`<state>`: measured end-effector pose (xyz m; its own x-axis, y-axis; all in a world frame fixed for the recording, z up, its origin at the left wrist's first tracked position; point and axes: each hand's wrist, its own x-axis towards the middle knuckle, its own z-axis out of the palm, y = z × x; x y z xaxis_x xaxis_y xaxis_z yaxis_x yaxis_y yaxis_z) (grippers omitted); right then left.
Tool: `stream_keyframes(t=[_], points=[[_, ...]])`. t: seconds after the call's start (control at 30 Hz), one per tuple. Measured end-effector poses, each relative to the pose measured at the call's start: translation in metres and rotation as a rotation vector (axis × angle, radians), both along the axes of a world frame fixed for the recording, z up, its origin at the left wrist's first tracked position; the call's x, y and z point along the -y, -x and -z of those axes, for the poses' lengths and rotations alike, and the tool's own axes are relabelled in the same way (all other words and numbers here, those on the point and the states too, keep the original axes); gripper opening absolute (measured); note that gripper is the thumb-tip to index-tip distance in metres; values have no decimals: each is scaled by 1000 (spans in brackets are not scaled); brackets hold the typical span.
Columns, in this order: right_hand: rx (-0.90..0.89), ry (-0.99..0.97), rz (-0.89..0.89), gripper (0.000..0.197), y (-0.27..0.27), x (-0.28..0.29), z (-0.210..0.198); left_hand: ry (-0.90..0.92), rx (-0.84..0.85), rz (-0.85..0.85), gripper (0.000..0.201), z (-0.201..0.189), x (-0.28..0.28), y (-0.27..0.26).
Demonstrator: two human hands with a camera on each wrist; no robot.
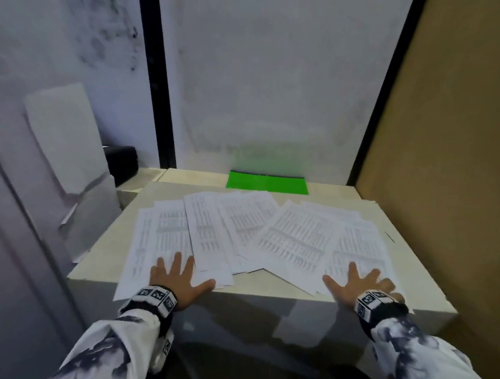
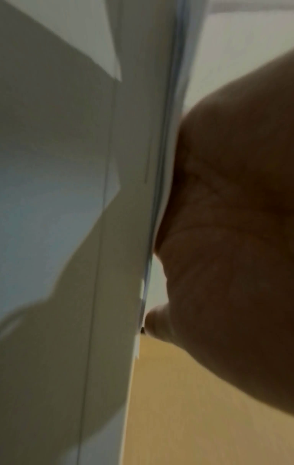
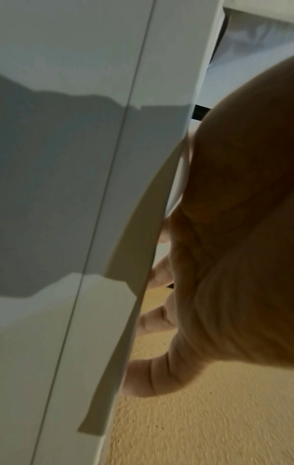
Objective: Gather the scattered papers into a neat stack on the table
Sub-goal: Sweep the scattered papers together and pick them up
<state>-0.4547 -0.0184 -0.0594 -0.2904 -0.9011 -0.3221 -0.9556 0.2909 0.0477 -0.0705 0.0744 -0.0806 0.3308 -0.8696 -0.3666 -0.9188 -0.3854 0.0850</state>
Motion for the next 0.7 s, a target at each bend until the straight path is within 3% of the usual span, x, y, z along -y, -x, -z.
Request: stream_keyframes(t=[0.17, 0.27, 0.4, 0.5, 0.53, 0.63, 0.7], points=[[-24, -7, -47, 113, 5, 6, 3, 64, -111, -3, 98, -2, 1, -15], [7, 26, -51, 119, 20, 27, 4, 125, -115, -126, 96, -9, 7, -43], [39, 54, 44, 118, 53, 69, 15, 57, -27, -333, 98, -13, 7, -85], [105, -6, 92, 153, 62, 89, 23, 38, -12, -390, 104, -9, 10, -82], [176, 3, 102, 151, 58, 90, 23, 51, -21, -410, 106, -8, 13, -75], [288, 7, 70, 116, 30, 87, 6, 87, -49, -449, 113, -10, 34, -57], [293, -12, 28, 113, 12, 90, -1, 68, -65, -448, 117, -12, 48, -50]])
